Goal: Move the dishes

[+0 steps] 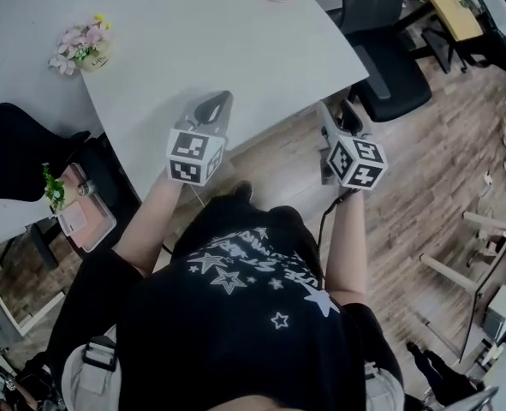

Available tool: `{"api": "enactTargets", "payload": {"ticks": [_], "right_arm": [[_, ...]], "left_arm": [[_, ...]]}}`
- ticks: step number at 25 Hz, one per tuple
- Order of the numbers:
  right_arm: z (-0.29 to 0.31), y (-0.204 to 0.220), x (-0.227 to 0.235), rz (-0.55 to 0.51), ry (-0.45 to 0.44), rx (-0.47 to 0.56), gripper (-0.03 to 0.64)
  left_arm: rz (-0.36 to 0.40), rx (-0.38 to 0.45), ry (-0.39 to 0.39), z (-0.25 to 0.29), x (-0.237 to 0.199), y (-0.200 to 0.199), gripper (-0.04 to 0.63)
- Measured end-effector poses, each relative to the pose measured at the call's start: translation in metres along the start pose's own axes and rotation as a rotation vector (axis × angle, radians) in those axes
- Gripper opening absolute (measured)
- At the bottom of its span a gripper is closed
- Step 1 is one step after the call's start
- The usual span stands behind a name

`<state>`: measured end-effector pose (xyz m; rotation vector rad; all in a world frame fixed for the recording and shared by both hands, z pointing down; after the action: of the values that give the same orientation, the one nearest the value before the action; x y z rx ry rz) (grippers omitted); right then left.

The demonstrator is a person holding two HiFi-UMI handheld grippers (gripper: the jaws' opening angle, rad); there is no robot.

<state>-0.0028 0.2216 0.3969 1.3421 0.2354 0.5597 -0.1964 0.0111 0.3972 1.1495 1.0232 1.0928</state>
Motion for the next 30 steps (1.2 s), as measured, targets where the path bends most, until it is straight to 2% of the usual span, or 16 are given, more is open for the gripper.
{"api": "enactTargets", "payload": {"ticks": [7, 15, 20, 25, 27, 29, 30], "right_arm": [[0.053, -0.017, 0.019, -0.014, -0.049, 0.001, 0.233], [0.166, -0.040, 0.051, -0.049, -0.205, 0.001, 0.233], [0.251, -0.057, 0.080, -0.078, -0.309, -0.042, 0.233], [0.328, -0.072, 0.097, -0.154, -0.403, -0.102, 0.233], [0.354, -0.075, 0.098, -0.183, -0.442, -0.130, 0.276], [0.378, -0.075, 0.096, -0.205, -0.483, -0.153, 0.278], [0.389, -0.075, 0.094, -0.219, -0.503, -0.161, 0.301]], "left_arm": [[-0.029, -0.018, -0.108, 0.005, -0.023, 0.007, 0.011], [-0.016, -0.023, -0.290, 0.041, -0.040, 0.004, 0.011], [-0.036, -0.035, -0.431, 0.080, -0.052, -0.001, 0.011], [-0.045, -0.041, -0.530, 0.114, -0.055, -0.011, 0.011], [-0.046, -0.045, -0.563, 0.126, -0.058, -0.013, 0.011], [-0.041, -0.051, -0.593, 0.137, -0.061, -0.014, 0.011], [-0.041, -0.055, -0.608, 0.141, -0.061, -0.015, 0.011]]}}
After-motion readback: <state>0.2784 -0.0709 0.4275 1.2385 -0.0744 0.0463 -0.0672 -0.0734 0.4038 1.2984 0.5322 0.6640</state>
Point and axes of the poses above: the fingertips, and each gripper's own axes: z forward along the fingers, x to its right, y out of its underside, the point moved 7 cm from there along -z, backward along the fingers, and after that the axes turned 12 degrees about x, right-handed, at the moved point
